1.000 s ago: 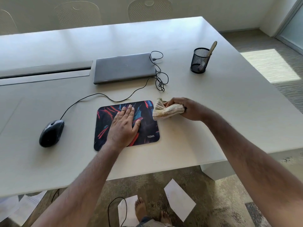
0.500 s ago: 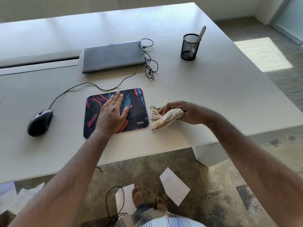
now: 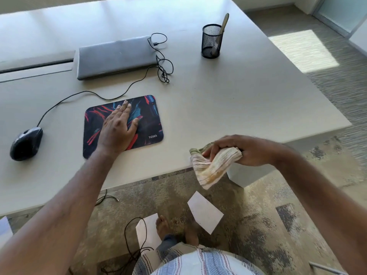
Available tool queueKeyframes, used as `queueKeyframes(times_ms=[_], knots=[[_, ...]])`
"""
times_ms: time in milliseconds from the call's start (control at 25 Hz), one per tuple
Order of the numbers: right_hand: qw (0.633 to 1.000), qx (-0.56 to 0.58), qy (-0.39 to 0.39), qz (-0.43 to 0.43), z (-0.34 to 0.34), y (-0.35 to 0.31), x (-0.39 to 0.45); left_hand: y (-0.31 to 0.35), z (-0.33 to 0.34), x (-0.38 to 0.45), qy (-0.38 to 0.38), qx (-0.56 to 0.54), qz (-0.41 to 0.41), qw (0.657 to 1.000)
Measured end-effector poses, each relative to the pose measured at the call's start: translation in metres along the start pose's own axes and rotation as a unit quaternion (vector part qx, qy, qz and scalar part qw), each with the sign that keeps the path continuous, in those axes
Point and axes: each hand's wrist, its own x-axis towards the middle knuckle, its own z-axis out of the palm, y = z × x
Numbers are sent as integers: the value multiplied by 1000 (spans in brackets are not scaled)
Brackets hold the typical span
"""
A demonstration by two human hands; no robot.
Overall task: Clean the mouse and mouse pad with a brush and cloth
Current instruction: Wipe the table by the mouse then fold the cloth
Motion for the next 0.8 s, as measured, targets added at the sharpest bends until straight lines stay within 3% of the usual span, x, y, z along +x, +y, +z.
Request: queueKeyframes(times_ms=[240,440,600,800], knots=[[997,68,0,28,-6,5,-53,1,0,0,6,2,9,1000],[980,188,63,4,-19,5,-46,-2,2,1,7,1,12,1000],[968,154,195,-15,-25,10,6,-4,3,1,10,-2,15,1000],[926,75,370,28,-46,35,73,-5,3,1,12,-1,16,1000]])
